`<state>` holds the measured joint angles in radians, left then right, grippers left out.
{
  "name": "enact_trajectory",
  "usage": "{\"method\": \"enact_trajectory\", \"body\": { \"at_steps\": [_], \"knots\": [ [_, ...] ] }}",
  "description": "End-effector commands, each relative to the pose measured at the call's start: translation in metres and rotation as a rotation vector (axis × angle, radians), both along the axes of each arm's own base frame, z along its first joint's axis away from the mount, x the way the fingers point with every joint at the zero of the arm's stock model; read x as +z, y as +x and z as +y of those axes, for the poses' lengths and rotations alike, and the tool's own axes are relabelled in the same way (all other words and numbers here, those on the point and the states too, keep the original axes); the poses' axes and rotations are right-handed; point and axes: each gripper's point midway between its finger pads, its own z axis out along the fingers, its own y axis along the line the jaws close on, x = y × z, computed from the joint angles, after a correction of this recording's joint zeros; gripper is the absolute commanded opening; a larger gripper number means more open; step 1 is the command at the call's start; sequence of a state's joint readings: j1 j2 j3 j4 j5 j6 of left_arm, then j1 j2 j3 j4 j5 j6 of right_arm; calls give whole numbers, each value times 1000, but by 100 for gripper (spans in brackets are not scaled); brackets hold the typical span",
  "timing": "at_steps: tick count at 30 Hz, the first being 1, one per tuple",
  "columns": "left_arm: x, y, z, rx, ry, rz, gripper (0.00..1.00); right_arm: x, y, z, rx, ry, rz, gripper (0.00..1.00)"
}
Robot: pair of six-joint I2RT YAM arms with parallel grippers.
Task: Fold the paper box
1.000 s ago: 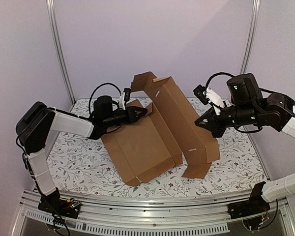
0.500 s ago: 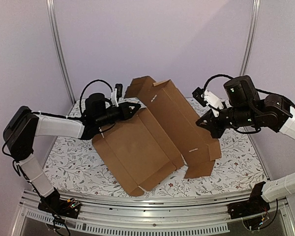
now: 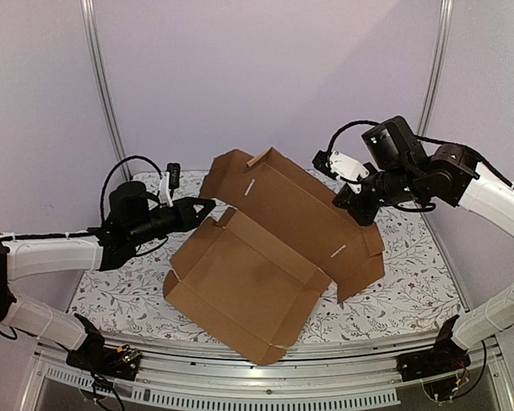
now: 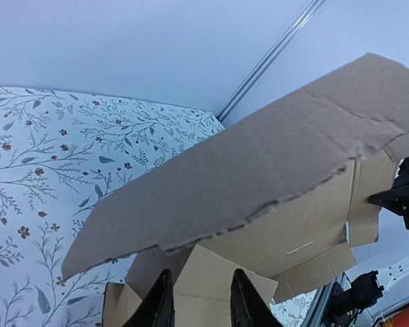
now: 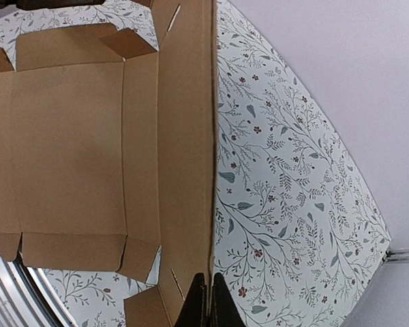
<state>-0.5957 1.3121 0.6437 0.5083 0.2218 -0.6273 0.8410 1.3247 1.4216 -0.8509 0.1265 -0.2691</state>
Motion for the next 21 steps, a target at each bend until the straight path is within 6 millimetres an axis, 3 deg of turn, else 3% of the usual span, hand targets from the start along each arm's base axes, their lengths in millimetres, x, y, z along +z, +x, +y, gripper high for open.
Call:
{"method": "enact_trajectory", "body": {
  "at_steps": [1,5,13,16,21],
  "knots": [
    [-12,-29,7,-58,-13,93,28,9,25,-2,7,-86,-74,0],
    [-12,-49,22,-55,20,117,30,7,35,4,32,-145,-91,0],
    [4,-66,58,51,85,82,32,-1,39,11,163,-265,-149,0],
    [-1,-57,74,130,133,66,33,-3,34,15,238,-313,-190,0],
    [-13,-34,81,145,126,76,31,-1,23,22,344,-336,-229,0]
  ]
}}
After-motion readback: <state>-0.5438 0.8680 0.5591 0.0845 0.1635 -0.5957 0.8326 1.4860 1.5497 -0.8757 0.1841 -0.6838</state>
